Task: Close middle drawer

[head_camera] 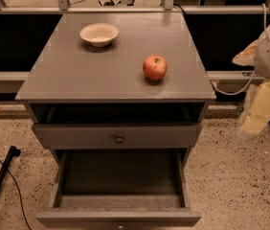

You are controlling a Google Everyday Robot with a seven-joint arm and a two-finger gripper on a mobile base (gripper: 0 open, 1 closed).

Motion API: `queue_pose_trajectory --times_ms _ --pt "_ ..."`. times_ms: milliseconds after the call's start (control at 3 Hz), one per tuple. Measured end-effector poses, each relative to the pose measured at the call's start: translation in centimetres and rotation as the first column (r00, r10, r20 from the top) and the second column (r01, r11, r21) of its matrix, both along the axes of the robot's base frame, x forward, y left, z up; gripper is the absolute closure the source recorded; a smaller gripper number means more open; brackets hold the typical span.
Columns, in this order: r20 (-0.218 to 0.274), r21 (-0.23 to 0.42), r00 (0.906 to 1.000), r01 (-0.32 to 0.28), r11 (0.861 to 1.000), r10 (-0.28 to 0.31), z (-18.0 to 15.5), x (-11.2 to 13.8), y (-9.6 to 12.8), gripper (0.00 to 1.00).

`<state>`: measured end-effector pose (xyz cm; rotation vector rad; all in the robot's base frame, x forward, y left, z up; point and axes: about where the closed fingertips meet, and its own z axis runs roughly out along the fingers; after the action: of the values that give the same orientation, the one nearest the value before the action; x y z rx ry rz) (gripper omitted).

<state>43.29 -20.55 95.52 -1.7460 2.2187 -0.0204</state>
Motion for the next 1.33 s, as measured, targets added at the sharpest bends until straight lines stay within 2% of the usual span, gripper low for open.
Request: queue_pose_trajectory --times_ms 333,667,1000,1333 --pt "-0.029 0.077 0.9978 -0.056 0.995 0.059 -5.3 -1.5 2.0 0.00" --pt "-0.019 0.220 0.9923 -0.115 0.969 0.122 -12.3 -4.7 6.8 0.00" --pt "-0.052 0.265 0.9913 -0.104 0.959 0.121 -19.8 -6.2 9.4 0.00" --pt "-0.026 0.260 0.9949 -0.087 0.962 0.097 -21.9 -6.1 9.7 0.00"
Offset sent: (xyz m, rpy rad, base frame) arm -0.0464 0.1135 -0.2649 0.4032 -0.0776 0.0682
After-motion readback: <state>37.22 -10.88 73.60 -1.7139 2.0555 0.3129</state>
